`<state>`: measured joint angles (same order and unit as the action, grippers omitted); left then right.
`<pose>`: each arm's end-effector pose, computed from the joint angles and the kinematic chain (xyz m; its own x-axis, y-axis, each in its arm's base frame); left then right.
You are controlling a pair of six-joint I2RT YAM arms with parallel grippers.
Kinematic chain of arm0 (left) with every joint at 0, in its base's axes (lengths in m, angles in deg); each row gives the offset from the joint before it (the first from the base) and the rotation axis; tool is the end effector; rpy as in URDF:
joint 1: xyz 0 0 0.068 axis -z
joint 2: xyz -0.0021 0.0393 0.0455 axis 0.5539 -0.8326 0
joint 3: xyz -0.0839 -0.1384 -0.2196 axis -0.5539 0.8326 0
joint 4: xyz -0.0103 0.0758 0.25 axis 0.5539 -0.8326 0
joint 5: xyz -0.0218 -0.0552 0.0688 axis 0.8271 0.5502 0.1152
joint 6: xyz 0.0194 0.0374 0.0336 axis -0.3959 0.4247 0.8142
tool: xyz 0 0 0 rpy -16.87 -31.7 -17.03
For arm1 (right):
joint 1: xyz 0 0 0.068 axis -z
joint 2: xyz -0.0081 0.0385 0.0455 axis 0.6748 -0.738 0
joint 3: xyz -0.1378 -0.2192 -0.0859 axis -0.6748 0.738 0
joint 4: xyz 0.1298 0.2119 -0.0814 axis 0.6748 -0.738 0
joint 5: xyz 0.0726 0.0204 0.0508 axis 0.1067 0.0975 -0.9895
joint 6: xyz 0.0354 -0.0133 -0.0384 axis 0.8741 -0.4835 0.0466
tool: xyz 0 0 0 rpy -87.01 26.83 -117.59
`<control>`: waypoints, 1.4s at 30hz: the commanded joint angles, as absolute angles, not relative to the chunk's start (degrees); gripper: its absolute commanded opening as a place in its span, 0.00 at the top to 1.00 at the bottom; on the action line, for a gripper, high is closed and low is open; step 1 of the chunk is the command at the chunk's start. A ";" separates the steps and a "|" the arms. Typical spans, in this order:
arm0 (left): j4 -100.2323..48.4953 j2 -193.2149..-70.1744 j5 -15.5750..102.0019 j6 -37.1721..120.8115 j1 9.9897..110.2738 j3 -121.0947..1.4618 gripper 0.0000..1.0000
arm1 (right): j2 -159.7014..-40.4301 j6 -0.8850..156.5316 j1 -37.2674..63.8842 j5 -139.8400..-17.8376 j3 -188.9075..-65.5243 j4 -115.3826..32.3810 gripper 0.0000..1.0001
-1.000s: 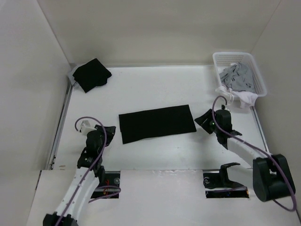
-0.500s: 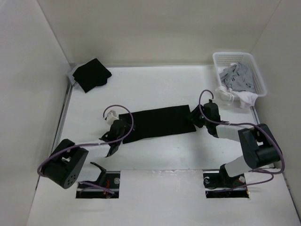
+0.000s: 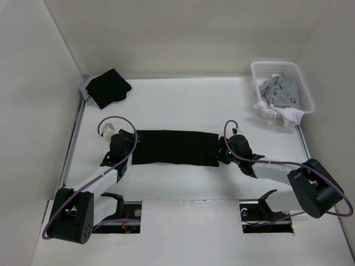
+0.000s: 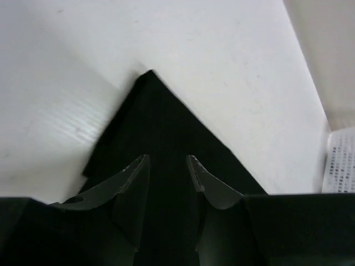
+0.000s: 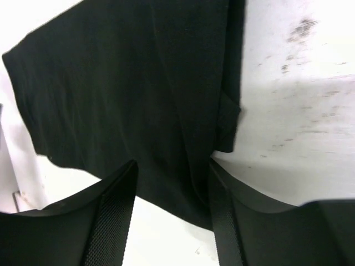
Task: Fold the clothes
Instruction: Fold the tank top
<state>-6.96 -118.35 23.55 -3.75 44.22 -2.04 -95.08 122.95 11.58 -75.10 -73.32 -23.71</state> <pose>0.2007 -0.0303 0.1571 -0.2447 -0.7921 -0.5593 -0.3671 0.6095 -0.7027 0.2009 0.1227 0.1395 -0.7591 0.4615 -0.4591 0.0640 0.7548 0.6528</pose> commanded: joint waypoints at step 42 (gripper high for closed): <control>-0.72 -114.57 23.88 2.16 64.44 -11.03 0.69 | -69.34 118.57 14.90 -62.85 -79.50 -49.67 1.00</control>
